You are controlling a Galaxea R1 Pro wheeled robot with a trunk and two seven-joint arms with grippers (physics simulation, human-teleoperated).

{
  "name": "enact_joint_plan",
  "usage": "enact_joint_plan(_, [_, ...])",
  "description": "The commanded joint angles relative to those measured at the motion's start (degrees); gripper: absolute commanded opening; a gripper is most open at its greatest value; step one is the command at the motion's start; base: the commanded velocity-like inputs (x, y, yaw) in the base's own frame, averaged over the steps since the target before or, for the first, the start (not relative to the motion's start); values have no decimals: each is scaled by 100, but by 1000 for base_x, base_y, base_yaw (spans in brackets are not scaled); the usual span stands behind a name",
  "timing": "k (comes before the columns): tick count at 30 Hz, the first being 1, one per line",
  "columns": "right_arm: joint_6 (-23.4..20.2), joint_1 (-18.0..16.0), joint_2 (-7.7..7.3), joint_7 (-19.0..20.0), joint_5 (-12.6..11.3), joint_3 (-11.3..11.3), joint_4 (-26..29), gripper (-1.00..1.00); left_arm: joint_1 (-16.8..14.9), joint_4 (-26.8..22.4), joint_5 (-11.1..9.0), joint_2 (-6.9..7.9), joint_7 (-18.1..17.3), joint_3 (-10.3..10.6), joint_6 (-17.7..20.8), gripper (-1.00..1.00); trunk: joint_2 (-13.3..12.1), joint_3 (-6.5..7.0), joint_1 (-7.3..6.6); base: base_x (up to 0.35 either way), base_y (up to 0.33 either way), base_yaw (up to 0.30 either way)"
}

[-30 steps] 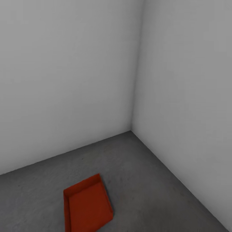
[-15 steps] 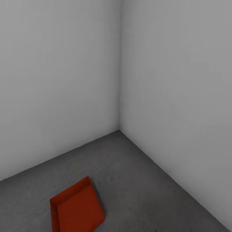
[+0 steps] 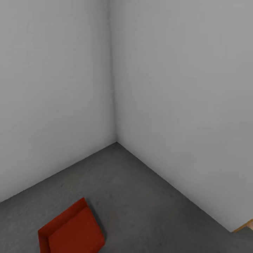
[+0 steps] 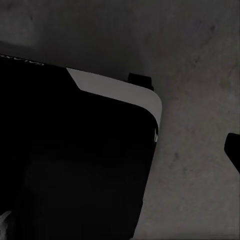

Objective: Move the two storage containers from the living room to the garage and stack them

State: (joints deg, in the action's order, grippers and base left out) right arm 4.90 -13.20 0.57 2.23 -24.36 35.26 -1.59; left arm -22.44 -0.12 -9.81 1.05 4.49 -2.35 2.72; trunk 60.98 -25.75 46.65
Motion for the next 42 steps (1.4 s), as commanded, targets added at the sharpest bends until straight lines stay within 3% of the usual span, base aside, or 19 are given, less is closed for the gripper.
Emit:
enact_joint_plan(1, [29,-7,4,23,-60,43,-17,100,-1,-3,-30,1,8,-20,18,100,4,-5,0,0,0,-287])
enact_joint_plan(42, [27,-7,4,32,-60,43,-17,100,-3,-4,-29,1,8,-20,18,100,4,-5,0,0,0,-287])
